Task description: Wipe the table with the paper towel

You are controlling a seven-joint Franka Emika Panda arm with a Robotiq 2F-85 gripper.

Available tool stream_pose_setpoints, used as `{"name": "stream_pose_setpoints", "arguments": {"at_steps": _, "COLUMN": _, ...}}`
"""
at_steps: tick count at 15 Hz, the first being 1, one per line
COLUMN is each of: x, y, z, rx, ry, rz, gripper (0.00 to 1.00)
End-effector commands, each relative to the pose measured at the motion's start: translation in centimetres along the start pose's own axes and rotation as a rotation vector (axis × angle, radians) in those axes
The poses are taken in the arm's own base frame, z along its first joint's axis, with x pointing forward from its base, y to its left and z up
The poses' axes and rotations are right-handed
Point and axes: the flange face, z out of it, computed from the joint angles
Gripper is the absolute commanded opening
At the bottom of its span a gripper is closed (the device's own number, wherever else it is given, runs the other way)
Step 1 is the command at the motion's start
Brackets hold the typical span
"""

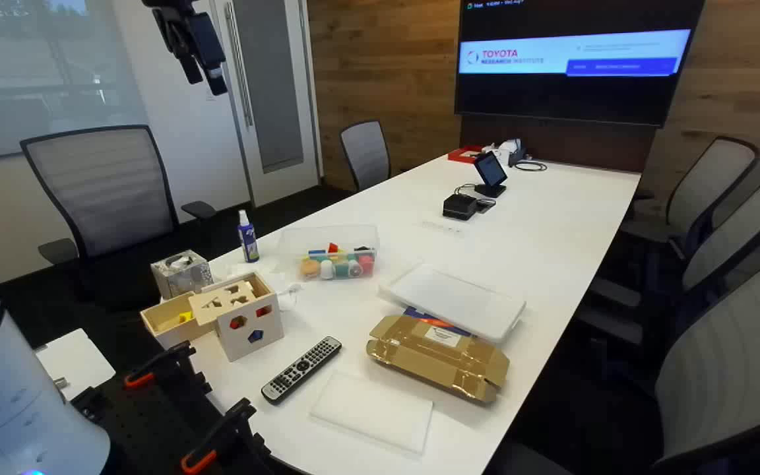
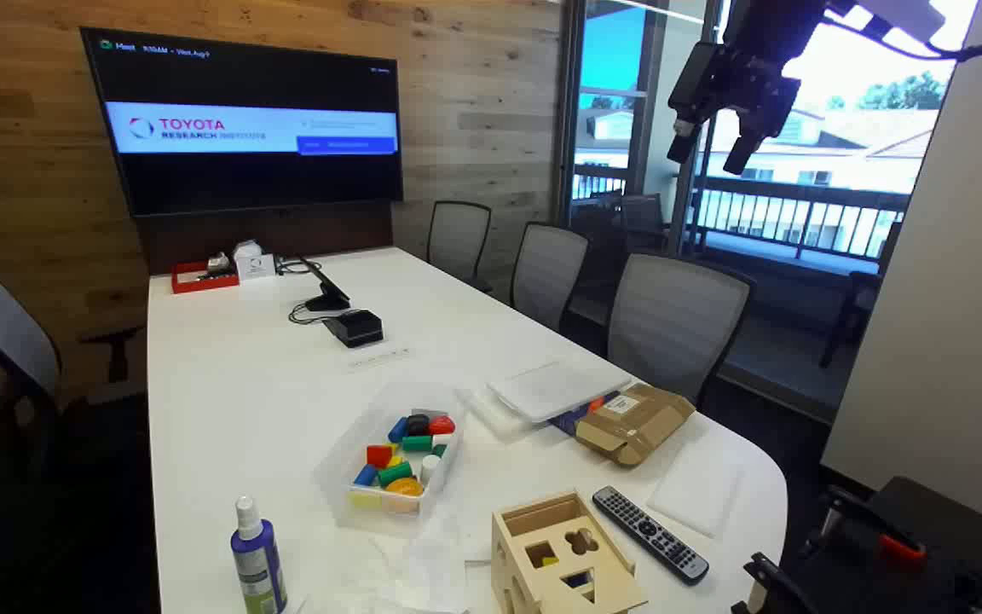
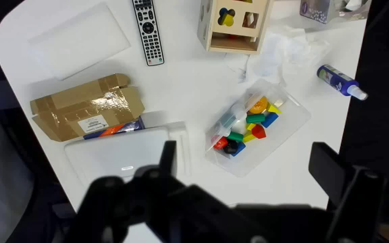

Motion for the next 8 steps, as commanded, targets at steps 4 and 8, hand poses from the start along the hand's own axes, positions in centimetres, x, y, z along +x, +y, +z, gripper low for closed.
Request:
{"name": "stream_pose_setpoints", "arguments": {"at_steps": 4, "x": 0.0, "y": 0.0, "z": -0.1, "rx": 0.000, "ry": -0.001, "rz": 0.000, "gripper": 1.00}}
{"name": "stream_pose_setpoints", "arguments": {"at_steps": 8, "x": 3.3, "y": -0.9, "z": 3.7, "rx": -0.006, "ry": -0.071, "rz": 0.024, "gripper": 1.00}}
